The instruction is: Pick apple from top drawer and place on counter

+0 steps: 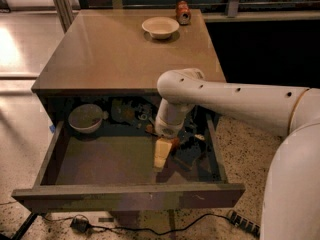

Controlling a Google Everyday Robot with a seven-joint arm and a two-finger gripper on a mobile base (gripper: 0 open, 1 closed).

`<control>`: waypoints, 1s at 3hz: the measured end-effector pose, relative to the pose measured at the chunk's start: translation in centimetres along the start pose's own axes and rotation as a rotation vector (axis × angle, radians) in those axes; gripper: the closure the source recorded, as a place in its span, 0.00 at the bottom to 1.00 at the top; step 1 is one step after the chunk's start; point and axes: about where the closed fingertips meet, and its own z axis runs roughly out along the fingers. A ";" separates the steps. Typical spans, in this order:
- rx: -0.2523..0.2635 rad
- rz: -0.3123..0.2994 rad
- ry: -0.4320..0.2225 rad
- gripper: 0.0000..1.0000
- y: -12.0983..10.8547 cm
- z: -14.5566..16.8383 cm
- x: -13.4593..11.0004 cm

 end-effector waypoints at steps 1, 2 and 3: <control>-0.012 0.016 -0.002 0.00 -0.3 0.4 0.4; -0.012 0.017 -0.002 0.00 -0.3 0.4 0.4; 0.017 -0.009 -0.014 0.00 0.5 -0.2 0.1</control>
Offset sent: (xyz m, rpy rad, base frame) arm -0.0049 -0.0038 0.0092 0.0207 -0.0370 -0.0067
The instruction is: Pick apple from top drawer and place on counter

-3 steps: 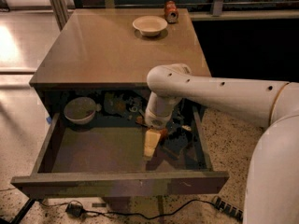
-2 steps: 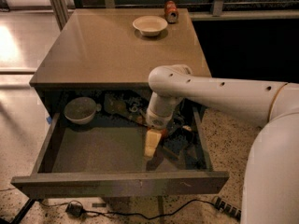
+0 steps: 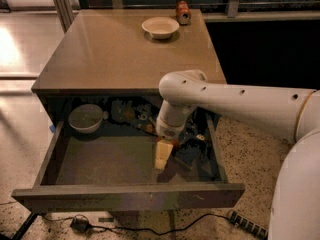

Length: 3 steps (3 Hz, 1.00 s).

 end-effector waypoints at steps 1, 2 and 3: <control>0.004 0.020 -0.011 0.00 -1.4 0.4 0.7; 0.003 0.020 -0.011 0.00 -1.4 0.4 0.7; 0.003 0.020 -0.011 0.15 -1.4 0.4 0.7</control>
Offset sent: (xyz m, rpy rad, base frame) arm 0.0253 -0.0140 -0.0086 0.0088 0.0195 -0.0491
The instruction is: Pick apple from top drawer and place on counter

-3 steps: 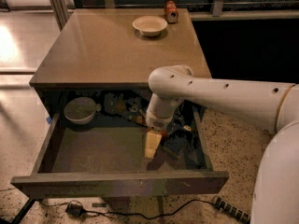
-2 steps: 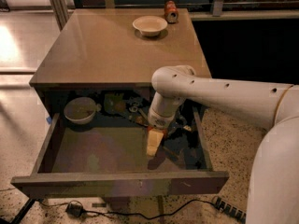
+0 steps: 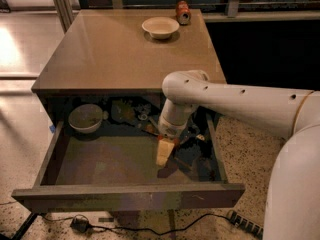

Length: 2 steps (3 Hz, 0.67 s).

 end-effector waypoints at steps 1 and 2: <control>0.000 0.000 0.000 0.38 0.0 0.0 0.0; 0.000 0.000 0.000 0.61 0.0 0.0 0.0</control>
Offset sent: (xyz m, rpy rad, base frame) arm 0.0000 0.0000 0.0000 0.0000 0.0001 0.0000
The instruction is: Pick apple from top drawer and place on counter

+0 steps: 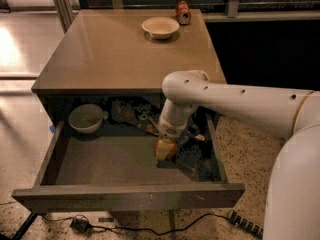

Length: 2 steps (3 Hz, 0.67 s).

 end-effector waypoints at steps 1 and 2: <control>0.000 0.000 0.000 0.84 0.0 0.0 0.0; -0.005 0.000 0.002 1.00 0.0 0.1 0.0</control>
Offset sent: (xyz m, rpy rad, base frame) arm 0.0000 0.0000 0.0000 0.0000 0.0001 0.0000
